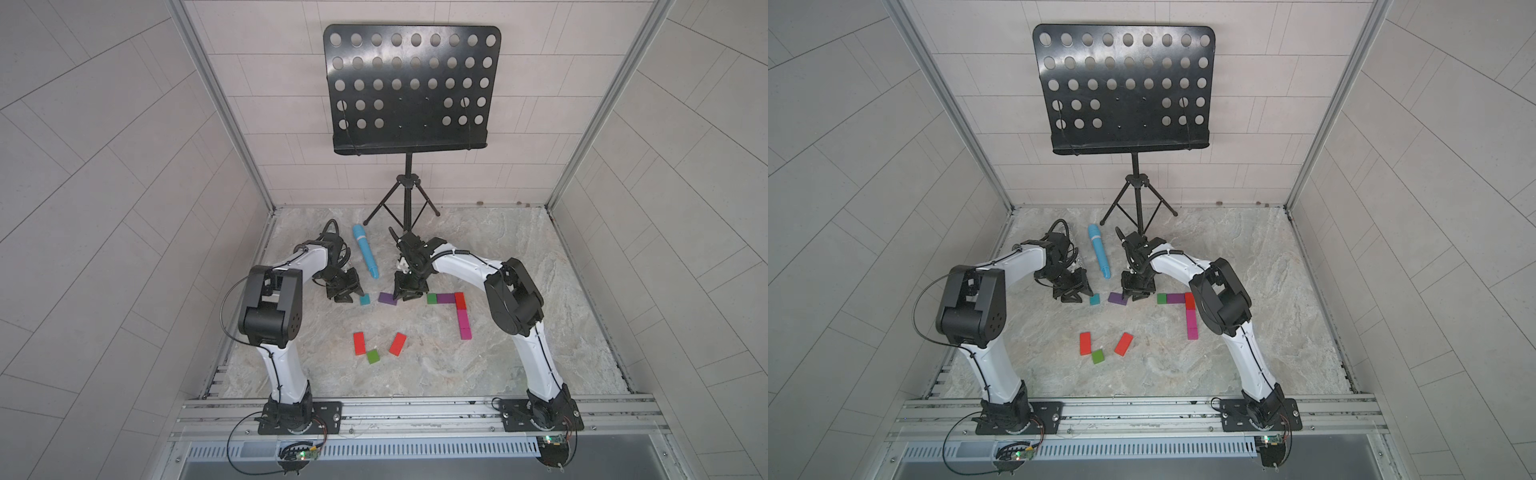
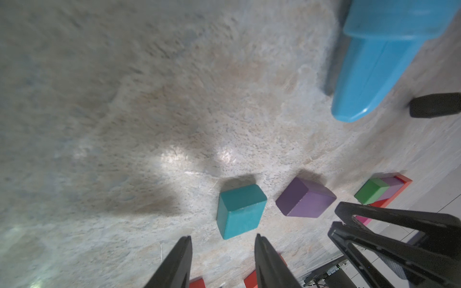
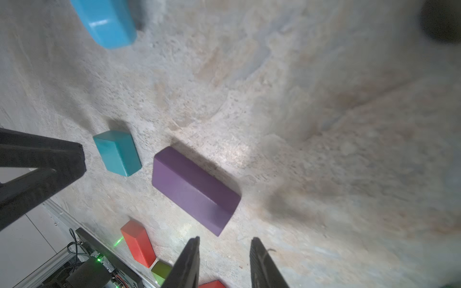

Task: Assemble the number 7 with building blocks
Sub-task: Assemble the building block at the center of the board.

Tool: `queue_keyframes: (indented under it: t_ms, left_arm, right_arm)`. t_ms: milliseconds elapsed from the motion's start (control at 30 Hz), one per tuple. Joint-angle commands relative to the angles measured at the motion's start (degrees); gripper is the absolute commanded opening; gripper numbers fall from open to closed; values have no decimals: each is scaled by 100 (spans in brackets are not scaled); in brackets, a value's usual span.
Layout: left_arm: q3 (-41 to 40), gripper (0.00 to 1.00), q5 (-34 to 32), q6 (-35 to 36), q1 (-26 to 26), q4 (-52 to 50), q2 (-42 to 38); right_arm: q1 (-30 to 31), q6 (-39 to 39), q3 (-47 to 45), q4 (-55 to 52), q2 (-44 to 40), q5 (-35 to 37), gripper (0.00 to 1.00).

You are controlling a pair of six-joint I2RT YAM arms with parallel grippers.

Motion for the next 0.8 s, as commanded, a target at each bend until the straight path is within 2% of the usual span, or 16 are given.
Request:
queue_keyframes:
  t_ms: [0,333,767]
  left_arm:
    - [-54,47,57,-25,-25,21,65]
    - [-81,38,149,-41,-75,87,128]
    - [-39,37,205,-67,-112,134,227]
  right_arm:
    - [36,109,133,-190,53,82,36]
    - [35,138,301,-221,282,42,35]
    - [78,107,582,-309,506,-48,32]
